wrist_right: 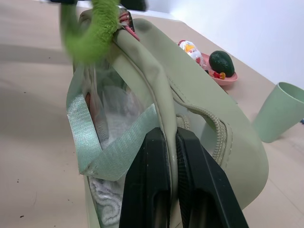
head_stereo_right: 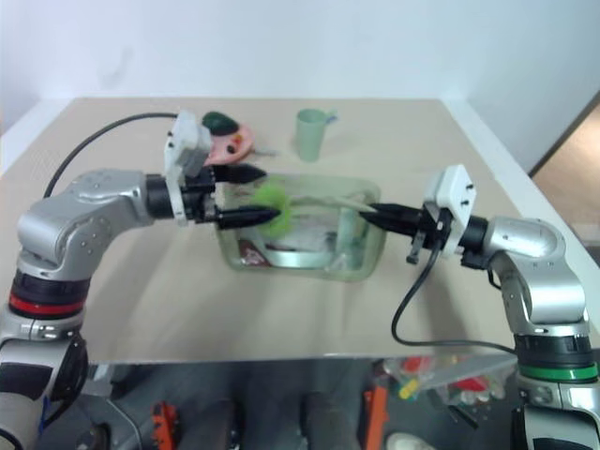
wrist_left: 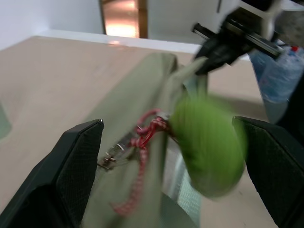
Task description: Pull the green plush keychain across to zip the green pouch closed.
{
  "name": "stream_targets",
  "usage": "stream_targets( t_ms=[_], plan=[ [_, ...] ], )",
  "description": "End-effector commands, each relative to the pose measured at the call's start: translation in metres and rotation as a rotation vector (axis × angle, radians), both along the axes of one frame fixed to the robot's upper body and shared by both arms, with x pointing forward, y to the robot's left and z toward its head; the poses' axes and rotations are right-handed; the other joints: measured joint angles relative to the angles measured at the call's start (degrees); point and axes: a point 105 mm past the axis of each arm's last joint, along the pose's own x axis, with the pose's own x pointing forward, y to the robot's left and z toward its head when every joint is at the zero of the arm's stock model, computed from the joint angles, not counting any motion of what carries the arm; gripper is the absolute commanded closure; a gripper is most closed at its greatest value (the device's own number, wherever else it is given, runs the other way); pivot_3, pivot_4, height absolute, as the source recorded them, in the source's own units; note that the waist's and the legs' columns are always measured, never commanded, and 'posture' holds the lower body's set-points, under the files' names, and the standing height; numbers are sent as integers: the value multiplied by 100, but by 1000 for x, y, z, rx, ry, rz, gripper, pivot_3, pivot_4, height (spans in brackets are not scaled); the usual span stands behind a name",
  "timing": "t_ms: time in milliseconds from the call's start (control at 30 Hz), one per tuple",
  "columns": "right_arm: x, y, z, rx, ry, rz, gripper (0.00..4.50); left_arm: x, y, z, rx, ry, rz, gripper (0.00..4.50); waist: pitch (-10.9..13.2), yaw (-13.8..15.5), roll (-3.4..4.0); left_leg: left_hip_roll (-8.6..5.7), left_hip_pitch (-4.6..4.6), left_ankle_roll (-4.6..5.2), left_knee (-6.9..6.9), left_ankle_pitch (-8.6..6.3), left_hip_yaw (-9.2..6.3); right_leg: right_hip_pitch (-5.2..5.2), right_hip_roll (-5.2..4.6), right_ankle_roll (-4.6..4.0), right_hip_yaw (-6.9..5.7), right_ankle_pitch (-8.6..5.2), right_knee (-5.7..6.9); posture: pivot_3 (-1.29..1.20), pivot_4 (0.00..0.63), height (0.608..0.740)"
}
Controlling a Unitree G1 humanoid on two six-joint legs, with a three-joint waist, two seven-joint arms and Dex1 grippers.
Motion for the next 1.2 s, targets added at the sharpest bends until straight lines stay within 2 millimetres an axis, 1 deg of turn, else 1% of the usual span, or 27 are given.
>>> stream_targets(
  t_ms=[33, 133, 233, 367, 467, 567, 600, 700, 767, 800, 867, 1033, 1100, 1167, 1200],
  plan=[
    [-2, 3, 5, -4, -27, 19, 4500, -13, -7, 8, -4, -29, -68, 14, 0, 8, 0, 0, 0, 0, 0, 0, 0, 1, -1, 0, 0, 0, 0, 0, 150, 740],
    [-3, 3, 5, -5, -26, 21, 4500, -10, -9, 17, -55, -48, -61, 14, 0, 7, 0, -3, -1, 0, 5, 0, 3, 2, -3, -1, 3, 0, 0, 0, 150, 740],
    [-3, 2, 4, -7, -25, 21, 4500, -9, -4, 29, -102, -79, -33, 14, 0, -1, 0, -3, -1, 0, 7, 0, 6, 2, -3, 1, 5, 1, 0, 0, 150, 740],
    [-4, 0, 3, -12, -22, 17, 4500, -3, 17, 50, -175, -151, 82, 14, 0, -2, 0, 3, 2, 0, 2, 0, 0, 1, 2, 0, 0, 1, 1, 0, 150, 740],
    [-6, -2, 3, -14, -21, 15, 4500, -1, 37, 57, -214, -172, 168, 14, 0, 0, 0, 3, 1, 0, 1, 0, 0, 1, 1, 0, 0, 0, 1, 0, 150, 740],
    [-7, -3, 2, -14, -19, 12, 4500, -5, 63, 47, -225, -140, 255, 14, 0, -18, 1, 3, 2, 1, 1, -1, 6, 1, -1, 1, 5, 0, 0, 0, 150, 740],
    [-7, -3, 1, -14, -19, 12, 4500, -7, 69, 36, -195, -131, 281, 14, 0, -17, 1, 4, 4, 2, -1, -2, 8, 1, -2, 2, 6, -1, 0, 0, 150, 740],
    [-7, -3, 1, -14, -18, 11, 4500, -17, 72, 3, -99, -74, 292, 14, 0, 2, 1, 3, 6, 2, -1, -2, 4, 5, -4, 0, 2, -3, 0, 0, 150, 740],
    [-7, -2, 1, -15, -18, 13, 4500, -21, 73, -15, -48, -50, 299, 14, 1, 15, -4, 3, 3, 1, 4, -1, 4, 5, -4, -5, 2, -5, 0, 0, 150, 740],
    [-7, -2, 1, -15, -18, 14, 4500, -21, 74, -20, -37, -46, 305, 14, 1, 16, -4, 2, 1, 0, 6, -1, 4, 4, -4, -25, 2, -16, 0, 0, 150, 740],
    [-6, -1, 2, -17, -18, 20, 4500, -17, 71, -24, -44, -47, 314, 14, 1, 18, -4, 1, 3, -1, 10, 0, 5, 7, -5, -26, 3, -17, 0, 0, 150, 740],
    [-5, 1, 4, -19, -22, 23, 4500, -6, 63, -25, -69, -68, 315, 14, 1, 15, -4, 0, 5, -1, 15, 3, 8, 8, -5, -26, 5, -13, 0, 0, 150, 740],
    [-5, 1, 5, -21, -24, 24, 4500, 0, 60, -26, -96, -67, 314, 510, 1, 12, -2, 0, 5, -1, 12, 3, 8, 7, -3, -26, 5, -13, 0, 0, 150, 740],
    [-5, 1, 5, -21, -25, 23, 4500, 2, 57, -31, -122, -44, 304, 1147, 1, 12, -2, 1, 4, 0, 8, 2, 8, 6, -2, -26, 5, -13, 1, 0, 150, 740],
    [-5, 1, 5, -21, -26, 21, 4500, 3, 56, -34, -120, -44, 300, 1506, 1, 12, -2, 2, 4, 0, 6, 2, 7, 6, -1, -10, 4, -3, 1, 0, 150, 740]
  ],
)
